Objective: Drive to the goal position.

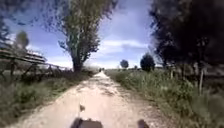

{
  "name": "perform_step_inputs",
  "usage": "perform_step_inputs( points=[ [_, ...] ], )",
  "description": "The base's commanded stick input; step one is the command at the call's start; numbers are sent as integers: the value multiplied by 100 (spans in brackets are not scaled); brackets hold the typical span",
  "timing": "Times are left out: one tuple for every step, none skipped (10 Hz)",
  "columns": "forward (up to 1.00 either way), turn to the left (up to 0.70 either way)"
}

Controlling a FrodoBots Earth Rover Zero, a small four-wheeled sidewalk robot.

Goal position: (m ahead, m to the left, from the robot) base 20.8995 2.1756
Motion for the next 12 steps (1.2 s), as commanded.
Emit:
perform_step_inputs(
  points=[
    [100, 0],
    [100, 0],
    [100, 0],
    [100, 0],
    [100, 0],
    [100, 0],
    [100, 0],
    [100, 0],
    [100, 0],
    [100, 0],
    [100, 0],
    [100, 0]
  ],
)
